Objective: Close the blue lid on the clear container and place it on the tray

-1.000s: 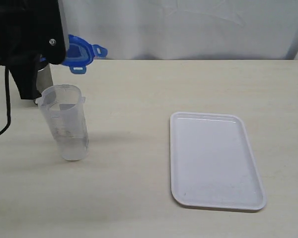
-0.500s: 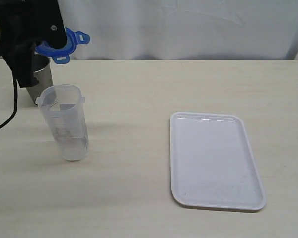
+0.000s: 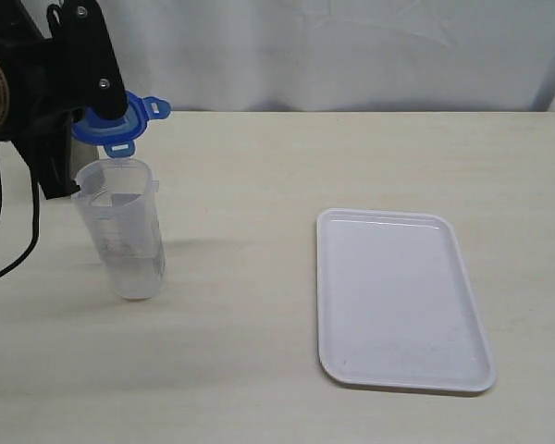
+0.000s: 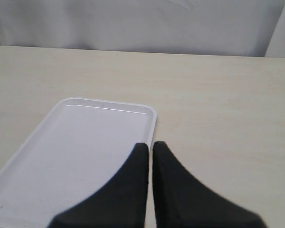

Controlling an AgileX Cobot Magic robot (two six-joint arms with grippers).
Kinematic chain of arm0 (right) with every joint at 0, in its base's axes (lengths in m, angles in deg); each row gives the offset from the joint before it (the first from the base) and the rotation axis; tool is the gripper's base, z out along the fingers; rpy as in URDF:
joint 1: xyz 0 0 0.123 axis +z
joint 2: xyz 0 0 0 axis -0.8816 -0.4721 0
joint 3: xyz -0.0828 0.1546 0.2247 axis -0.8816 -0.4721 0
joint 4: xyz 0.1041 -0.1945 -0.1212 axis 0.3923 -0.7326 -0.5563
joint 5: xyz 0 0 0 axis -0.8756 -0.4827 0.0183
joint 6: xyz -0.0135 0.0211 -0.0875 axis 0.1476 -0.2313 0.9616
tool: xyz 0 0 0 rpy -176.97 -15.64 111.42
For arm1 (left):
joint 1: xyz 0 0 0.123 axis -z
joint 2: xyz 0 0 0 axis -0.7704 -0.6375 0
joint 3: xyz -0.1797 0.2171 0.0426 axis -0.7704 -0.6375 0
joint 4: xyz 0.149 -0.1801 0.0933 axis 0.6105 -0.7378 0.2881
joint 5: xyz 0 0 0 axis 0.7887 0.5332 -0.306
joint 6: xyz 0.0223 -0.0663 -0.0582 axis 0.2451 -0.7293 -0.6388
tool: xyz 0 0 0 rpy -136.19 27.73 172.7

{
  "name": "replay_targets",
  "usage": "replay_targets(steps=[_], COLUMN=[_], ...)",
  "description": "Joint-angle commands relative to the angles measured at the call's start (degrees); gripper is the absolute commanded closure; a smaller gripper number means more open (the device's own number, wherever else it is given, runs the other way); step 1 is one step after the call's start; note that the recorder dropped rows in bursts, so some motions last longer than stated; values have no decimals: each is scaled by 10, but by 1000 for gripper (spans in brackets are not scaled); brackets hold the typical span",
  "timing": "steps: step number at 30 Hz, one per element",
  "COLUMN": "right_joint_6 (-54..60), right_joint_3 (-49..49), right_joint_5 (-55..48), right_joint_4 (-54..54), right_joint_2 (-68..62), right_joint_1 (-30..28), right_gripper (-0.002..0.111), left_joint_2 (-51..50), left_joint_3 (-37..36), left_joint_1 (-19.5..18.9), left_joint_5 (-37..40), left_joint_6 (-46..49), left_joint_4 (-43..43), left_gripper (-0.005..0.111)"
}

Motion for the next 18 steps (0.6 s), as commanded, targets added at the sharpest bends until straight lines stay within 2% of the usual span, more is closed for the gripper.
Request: replay_targets(steps=[1, 18], right_joint_6=[-1, -1], right_joint_3=[-1, -1], right_joint_5=[2, 2], right_joint_4=[-1, -1], right_joint_2=[2, 2], right_joint_1=[-1, -1], right_gripper=[104, 104], left_joint_2=[0, 0], left_joint_3=[-1, -1], left_joint_1=[-1, 0], left_joint_5=[-7, 7], left_joint_6=[-7, -5], left_joint_4=[-5, -21], left_gripper=[107, 107])
